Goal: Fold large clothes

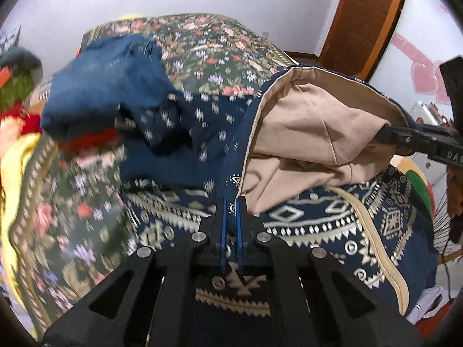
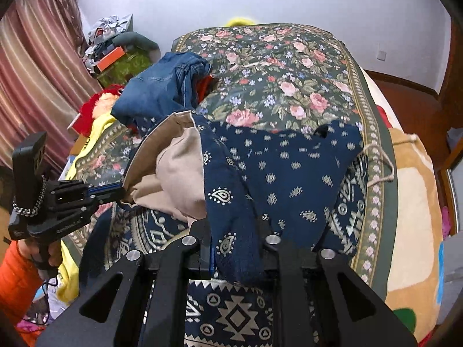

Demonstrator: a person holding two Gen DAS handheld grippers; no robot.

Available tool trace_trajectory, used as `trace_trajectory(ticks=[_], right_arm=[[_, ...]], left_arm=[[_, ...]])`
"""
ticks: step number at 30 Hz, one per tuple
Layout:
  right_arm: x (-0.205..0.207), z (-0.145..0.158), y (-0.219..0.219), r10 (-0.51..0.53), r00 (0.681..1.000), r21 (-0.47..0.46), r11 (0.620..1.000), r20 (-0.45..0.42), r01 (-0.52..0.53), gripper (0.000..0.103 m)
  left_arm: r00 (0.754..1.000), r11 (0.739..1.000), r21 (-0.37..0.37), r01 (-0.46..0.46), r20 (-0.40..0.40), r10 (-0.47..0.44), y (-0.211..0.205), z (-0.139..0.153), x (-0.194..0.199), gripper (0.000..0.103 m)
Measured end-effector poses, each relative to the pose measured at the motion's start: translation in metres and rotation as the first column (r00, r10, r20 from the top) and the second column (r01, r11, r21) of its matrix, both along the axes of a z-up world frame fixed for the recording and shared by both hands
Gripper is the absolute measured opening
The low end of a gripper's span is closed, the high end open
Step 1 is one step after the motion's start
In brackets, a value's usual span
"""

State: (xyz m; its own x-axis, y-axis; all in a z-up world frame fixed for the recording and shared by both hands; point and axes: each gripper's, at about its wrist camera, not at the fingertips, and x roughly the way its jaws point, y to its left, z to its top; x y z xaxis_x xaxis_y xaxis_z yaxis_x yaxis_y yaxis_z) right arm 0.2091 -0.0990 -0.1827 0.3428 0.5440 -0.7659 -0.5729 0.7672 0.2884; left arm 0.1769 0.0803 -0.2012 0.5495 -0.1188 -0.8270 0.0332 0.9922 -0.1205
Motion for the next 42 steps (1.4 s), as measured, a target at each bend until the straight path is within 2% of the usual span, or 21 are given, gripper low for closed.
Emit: trace_trajectory(ticks=[6,8,9,12,15,17,20,26,31,33,35,37,42], right_arm=[[0.0,-0.016,-0.015,-0.048,0.995,0.036,0.998,-0.085,0.052,0.019],[0.001,-0.015,-0.018,-0.051,0.991,0.052,0.997,-0.12,0.058,0.023],[0.001,-0.014,-0.018,-0.05,0.99,0.055,0.997,-0.133,0.058,0.027],[-0.001,-0.009,-0.019,-0.066,0.981,0.032,0.997,-0.18,0.073,0.062],[-0.008,0.005,-0.025,-0.06,0.989,0.06,0.996,-0.132,0.068,0.066],[-0.009,0.011,-0.028,-0.069,0.992,0.048,0.996,-0.103,0.074,0.067],[-0.004,0.016,-0.034,-0.098,0.989,0.064,0.992,-0.109,0.105,0.067],[0.006,0.017,-0.038,-0.146,0.98,0.091,0.983,-0.134,0.159,0.067],[0.01,0.016,-0.038,-0.154,0.973,0.114,0.978,-0.17,0.175,0.067],[0.01,0.016,-0.039,-0.16,0.972,0.117,0.976,-0.171,0.181,0.067],[0.009,0.016,-0.041,-0.161,0.971,0.114,0.977,-0.174,0.183,0.067],[0.007,0.018,-0.043,-0.158,0.972,0.115,0.977,-0.175,0.18,0.067],[0.007,0.024,-0.046,-0.169,0.974,0.104,0.977,-0.148,0.186,0.067]], left_arm=[[0.999,0.999,-0.032,-0.008,-0.038,0.006,-0.002,-0.012,-0.012,0.005],[0.999,0.999,-0.032,-0.01,-0.046,0.008,-0.002,-0.011,-0.015,0.012],[0.999,0.999,-0.03,-0.01,-0.052,0.008,-0.002,-0.009,-0.016,0.015],[0.999,1.0,-0.021,-0.006,-0.052,0.005,0.0,-0.001,-0.017,0.024],[1.0,1.0,-0.03,0.004,-0.025,-0.005,0.002,0.015,-0.016,0.031],[1.0,1.0,-0.011,0.0,0.004,0.0,0.004,0.026,-0.011,0.045],[0.999,1.0,0.005,-0.001,0.035,0.001,0.005,0.04,0.001,0.047],[0.999,0.998,-0.054,0.03,0.027,-0.029,0.001,0.043,0.04,0.051],[0.999,0.995,-0.098,0.016,-0.036,-0.02,-0.001,0.021,0.078,0.051],[0.998,0.988,-0.152,0.025,-0.053,-0.034,-0.001,0.016,0.088,0.05],[0.996,0.973,-0.227,0.048,-0.059,-0.063,-0.001,0.013,0.093,0.021],[0.994,0.963,-0.259,0.074,-0.059,-0.092,-0.005,0.016,0.09,0.008],[0.983,0.97,-0.163,0.182,0.044,-0.177,-0.027,0.042,0.053,0.007]])
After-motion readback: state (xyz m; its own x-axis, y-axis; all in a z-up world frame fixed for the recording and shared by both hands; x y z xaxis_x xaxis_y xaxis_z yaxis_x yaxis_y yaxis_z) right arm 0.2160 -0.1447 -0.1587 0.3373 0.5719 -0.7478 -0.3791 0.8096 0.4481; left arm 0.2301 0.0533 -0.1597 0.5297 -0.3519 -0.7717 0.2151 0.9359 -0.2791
